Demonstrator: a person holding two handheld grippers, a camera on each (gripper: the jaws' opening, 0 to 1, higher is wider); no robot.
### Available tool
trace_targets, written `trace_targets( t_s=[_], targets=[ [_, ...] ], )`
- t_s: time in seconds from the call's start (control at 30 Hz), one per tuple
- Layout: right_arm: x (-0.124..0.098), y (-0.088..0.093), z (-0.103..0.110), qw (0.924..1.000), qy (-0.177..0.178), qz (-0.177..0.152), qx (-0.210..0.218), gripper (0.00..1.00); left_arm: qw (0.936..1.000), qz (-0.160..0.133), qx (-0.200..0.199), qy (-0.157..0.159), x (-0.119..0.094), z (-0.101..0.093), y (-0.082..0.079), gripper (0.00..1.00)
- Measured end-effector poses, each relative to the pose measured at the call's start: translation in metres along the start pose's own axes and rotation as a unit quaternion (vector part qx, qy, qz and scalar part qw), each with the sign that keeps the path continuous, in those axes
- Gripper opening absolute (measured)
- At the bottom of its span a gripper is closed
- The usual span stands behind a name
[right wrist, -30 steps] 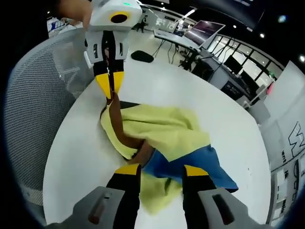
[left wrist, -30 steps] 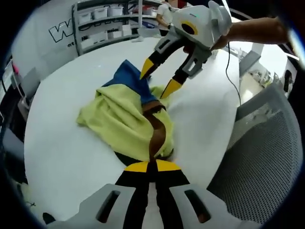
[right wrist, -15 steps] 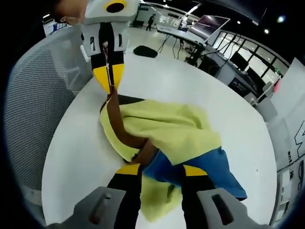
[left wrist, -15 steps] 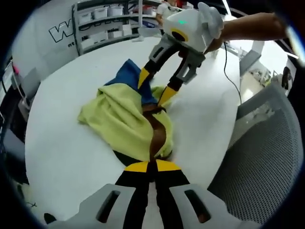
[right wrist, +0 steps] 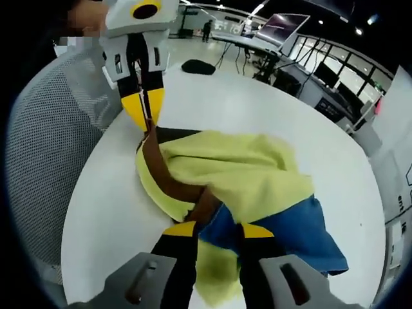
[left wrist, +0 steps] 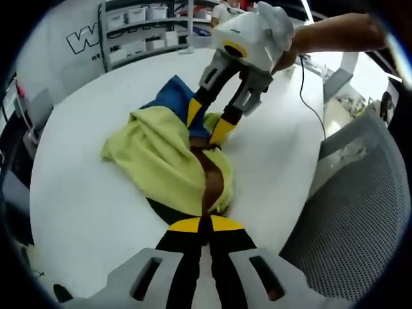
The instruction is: Fold the garment on the visible template until the final outline fits inside the template.
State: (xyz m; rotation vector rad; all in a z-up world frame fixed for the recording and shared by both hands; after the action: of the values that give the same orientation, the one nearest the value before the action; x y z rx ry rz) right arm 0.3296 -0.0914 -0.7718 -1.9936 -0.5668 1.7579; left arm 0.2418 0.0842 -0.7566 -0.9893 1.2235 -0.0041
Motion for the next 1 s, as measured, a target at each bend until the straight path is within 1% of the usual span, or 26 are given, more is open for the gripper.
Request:
trace_targets(
  t_s=[0.03, 0.13, 0.27, 0.37, 0.47, 0.53, 0.67, 0.73, 0.8, 0.83, 0.9, 0.93, 1.0],
  targets=[
    [0.001, 0.001, 0.002, 0.9998, -0.007, -0.002, 0.016, 0.16, 1.0, 0.001, 0.002, 0.0, 0.0, 0.0, 0.001, 0.02],
    [0.0, 0.0, 0.002, 0.9999, -0.001, -0.004, 0.009, 0.13, 1.0, 0.002, 0.008, -0.001, 0.0, 0.002, 0.003, 0.04],
    [-0.001, 0.003, 0.003, 0.9994, 0.001, -0.01, 0.032, 0.12, 0.9996, 0.016, 0.021, 0.006, -0.001, 0.005, 0.009, 0.08],
    [-0.002, 0.004, 0.004, 0.9993, 0.004, -0.013, 0.035, 0.11, 0.9992, 0.025, 0.03, 0.011, -0.001, 0.006, 0.013, 0.11],
    [-0.006, 0.006, 0.005, 0.9996, 0.011, -0.004, 0.024, 0.12, 0.9984, 0.034, 0.043, 0.014, 0.0, 0.006, 0.017, 0.11],
    [-0.01, 0.009, 0.004, 0.9997, 0.014, -0.001, 0.02, 0.14, 0.9981, 0.034, 0.047, 0.018, 0.001, 0.005, 0.017, 0.12],
    [-0.018, 0.015, 0.002, 0.9994, 0.022, 0.001, 0.028, 0.17, 0.9976, 0.027, 0.057, 0.027, 0.002, -0.001, 0.011, 0.13],
    [-0.02, 0.017, 0.002, 0.9993, 0.023, 0.002, 0.029, 0.17, 0.9973, 0.025, 0.062, 0.029, 0.003, -0.004, 0.008, 0.14],
    [-0.022, 0.022, 0.002, 0.9994, 0.027, 0.011, 0.02, 0.16, 0.9972, 0.026, 0.065, 0.028, 0.007, -0.005, 0.007, 0.13],
    [-0.023, 0.025, 0.001, 0.9992, 0.034, 0.021, 0.009, 0.13, 0.9971, 0.027, 0.065, 0.029, 0.008, -0.005, 0.008, 0.13],
    [-0.023, 0.026, 0.001, 0.9991, 0.035, 0.02, 0.014, 0.12, 0.9969, 0.03, 0.066, 0.03, 0.011, -0.007, 0.009, 0.12],
    [-0.023, 0.026, 0.001, 0.9989, 0.035, 0.01, 0.028, 0.13, 0.9968, 0.031, 0.067, 0.03, 0.011, -0.007, 0.01, 0.11],
    [-0.023, 0.025, 0.0, 0.9989, 0.037, 0.009, 0.028, 0.13, 0.9968, 0.033, 0.068, 0.024, 0.012, -0.006, 0.011, 0.09]
  ],
)
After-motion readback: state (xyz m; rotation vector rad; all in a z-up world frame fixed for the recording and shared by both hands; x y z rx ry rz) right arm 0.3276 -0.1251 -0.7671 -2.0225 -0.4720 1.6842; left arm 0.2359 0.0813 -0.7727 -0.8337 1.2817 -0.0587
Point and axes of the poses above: the point that each gripper's makers call its tool centre point, and the gripper's own axes: x roughly forward along the fingers, z roughly to its left, y roughly out of its underside, the point moved 8 cm from there along -x, roughly backward along the fingers, and after that the axes turned 4 degrees about -y, right-handed, at the moved point
